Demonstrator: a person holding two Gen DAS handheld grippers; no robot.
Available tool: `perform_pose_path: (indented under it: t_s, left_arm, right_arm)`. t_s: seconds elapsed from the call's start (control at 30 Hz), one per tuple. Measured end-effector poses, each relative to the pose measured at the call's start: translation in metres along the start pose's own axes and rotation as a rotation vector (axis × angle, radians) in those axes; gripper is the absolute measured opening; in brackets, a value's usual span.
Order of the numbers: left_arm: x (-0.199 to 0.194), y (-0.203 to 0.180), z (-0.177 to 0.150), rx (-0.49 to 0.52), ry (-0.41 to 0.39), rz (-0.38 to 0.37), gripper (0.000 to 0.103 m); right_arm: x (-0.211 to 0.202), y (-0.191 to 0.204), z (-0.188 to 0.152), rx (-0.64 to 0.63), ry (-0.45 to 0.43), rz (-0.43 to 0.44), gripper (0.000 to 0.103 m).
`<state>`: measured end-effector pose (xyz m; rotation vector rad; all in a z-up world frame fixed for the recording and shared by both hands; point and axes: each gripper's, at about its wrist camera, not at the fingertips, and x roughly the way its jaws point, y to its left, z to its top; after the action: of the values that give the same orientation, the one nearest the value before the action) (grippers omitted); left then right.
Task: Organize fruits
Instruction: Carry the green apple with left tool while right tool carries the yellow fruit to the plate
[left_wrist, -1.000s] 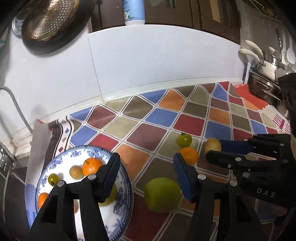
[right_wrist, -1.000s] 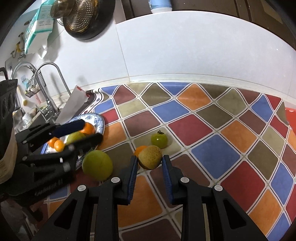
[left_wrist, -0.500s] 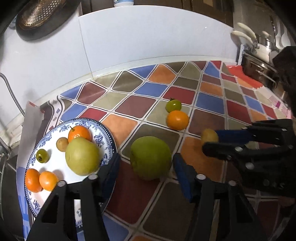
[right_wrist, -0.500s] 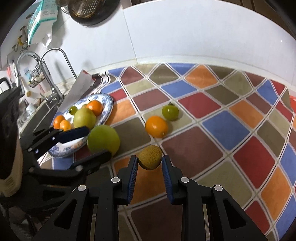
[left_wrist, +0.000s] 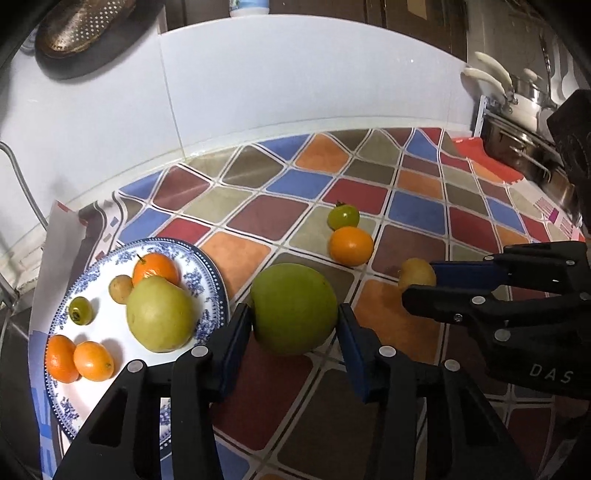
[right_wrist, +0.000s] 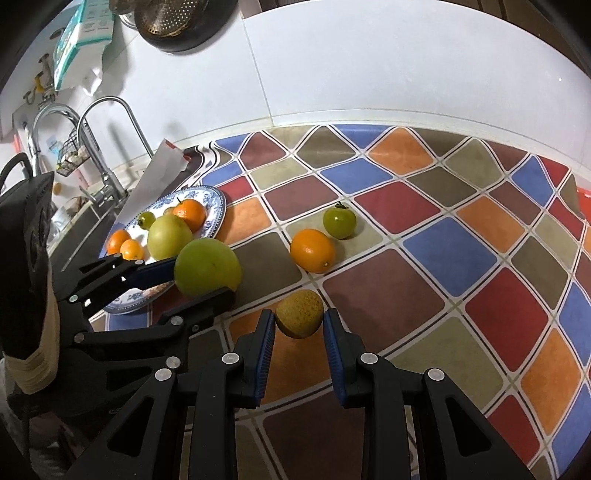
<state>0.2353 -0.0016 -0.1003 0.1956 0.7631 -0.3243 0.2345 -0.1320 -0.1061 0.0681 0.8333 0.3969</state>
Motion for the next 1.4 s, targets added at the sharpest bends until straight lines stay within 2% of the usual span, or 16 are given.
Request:
perform_pose_path:
  t_s: [0.33, 0.67, 0.9, 1.13, 1.4]
  left_arm:
    - [-0.042, 0.011, 0.001, -0.058, -0.078, 0.029, 0.046]
    - [-0.081, 0.034, -0.017, -0.135, -0.114, 0.104, 0.046]
    - [-0.095, 0.061, -0.037, -0.192, -0.101, 0.19, 0.046]
    - [-0.093, 0.089, -0.055, -0.234, -0.061, 0.26, 0.046]
    - [-0.078, 0.112, -0.067, -0.263, -0.01, 0.284, 0.046]
  right_arm:
    - [-0.018, 0.014, 0.005, -0.03, -0.041, 0.019, 0.028]
    - [-0.034, 0.055, 0.013, -0.119, -0.102, 0.084, 0.028]
    - [-0.027, 0.089, 0.02, -0.197, -0.115, 0.149, 0.028]
    - [-0.003, 0.125, 0.028, -0.295, -0.093, 0.217, 0.028]
    - [0.028, 0.149, 0.032, -0.357, -0.036, 0.265, 0.028]
